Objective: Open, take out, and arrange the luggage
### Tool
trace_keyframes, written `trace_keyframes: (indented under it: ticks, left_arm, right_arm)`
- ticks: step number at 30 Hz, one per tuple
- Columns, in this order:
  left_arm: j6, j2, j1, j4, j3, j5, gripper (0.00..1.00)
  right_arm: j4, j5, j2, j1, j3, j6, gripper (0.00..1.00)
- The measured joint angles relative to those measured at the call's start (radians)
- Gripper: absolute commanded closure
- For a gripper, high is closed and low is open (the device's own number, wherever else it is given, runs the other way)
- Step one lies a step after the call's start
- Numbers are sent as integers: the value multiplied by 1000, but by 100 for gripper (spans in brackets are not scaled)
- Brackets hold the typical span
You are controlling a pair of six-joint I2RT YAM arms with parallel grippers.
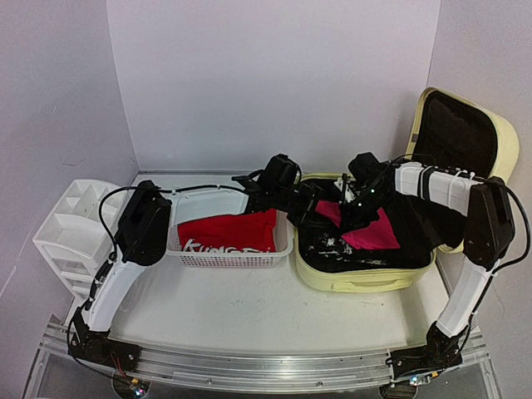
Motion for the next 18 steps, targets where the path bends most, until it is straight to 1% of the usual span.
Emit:
trace_keyframes:
  ticks: [7,12,18]
  left_arm:
    - [-32,56,-26,11,62,-80,23]
    - [-26,88,-33,-32,111,-132,23]
    - [-10,128,-40,-66,172,-177,27]
  right_arm:
    - [10,-9,-26,0,-18,-5,100]
    - [10,-21,-62,0,-27,-5,100]
    - [12,-46,-92,0,-39,-5,100]
